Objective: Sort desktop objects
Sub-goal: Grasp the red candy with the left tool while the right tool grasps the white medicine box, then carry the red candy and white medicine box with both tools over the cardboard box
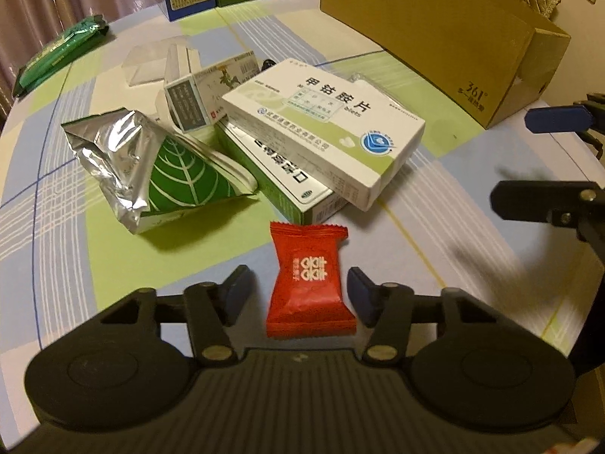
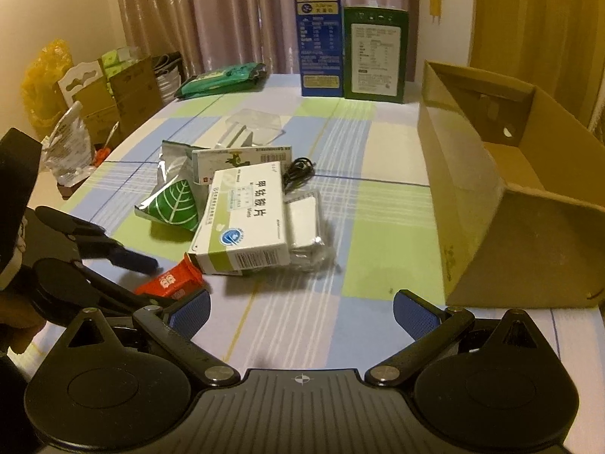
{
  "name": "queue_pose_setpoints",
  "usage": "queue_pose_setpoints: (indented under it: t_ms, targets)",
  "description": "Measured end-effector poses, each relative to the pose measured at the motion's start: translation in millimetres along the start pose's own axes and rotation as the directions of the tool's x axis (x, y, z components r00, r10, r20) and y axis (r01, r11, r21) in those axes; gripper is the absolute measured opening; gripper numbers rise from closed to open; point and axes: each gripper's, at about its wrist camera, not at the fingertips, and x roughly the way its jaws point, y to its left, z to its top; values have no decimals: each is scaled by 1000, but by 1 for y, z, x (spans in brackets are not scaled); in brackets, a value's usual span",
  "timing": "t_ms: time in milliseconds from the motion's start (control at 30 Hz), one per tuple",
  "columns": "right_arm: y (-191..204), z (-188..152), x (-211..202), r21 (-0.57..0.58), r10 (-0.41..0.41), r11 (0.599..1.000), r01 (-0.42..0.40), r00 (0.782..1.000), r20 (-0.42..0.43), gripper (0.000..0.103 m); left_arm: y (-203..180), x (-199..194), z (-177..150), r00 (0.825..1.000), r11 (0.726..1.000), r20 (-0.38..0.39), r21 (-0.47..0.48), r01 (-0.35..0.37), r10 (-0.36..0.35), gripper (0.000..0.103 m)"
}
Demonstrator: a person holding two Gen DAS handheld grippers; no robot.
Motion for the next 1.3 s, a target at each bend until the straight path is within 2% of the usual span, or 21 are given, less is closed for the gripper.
queue_pose_setpoints:
  t_ms: [33, 100, 267, 400, 633, 967, 1200, 1300]
  targets:
    - [2, 1, 2, -8, 3, 1000, -3, 1000, 1, 101, 1, 0, 0, 1000, 1000, 3, -4, 1, -1, 43]
    - [5, 3, 6, -21, 9, 1000, -9, 1000, 5, 100, 3, -1, 1, 1000, 1000, 6, -15, 7, -7, 29]
    - [13, 9, 17, -39, 39, 998, -39, 999, 5, 91, 13, -8, -3, 999, 998, 10, -45, -38, 38, 22]
    - [21, 15, 29, -60, 62, 996, -61, 998, 5, 85, 26, -12, -10, 998, 993, 10, -93, -68, 69, 22]
    - [33, 28, 54, -123, 69, 990, -67, 998, 8, 84, 36, -14, -10, 997, 990, 3, -120, -73, 74, 22]
    - [41, 36, 81, -147, 62, 987, -63, 998, -13, 83, 37, -11, -11, 997, 986, 3, -148, -72, 73, 26]
    - [43, 39, 92, -147, 42, 988, -46, 999, -27, 71, 37, -9, -11, 997, 985, 5, -157, -69, 71, 28]
    - [45, 39, 94, -158, 32, 987, -35, 999, -25, 69, 37, -9, -11, 998, 985, 5, -158, -68, 70, 28]
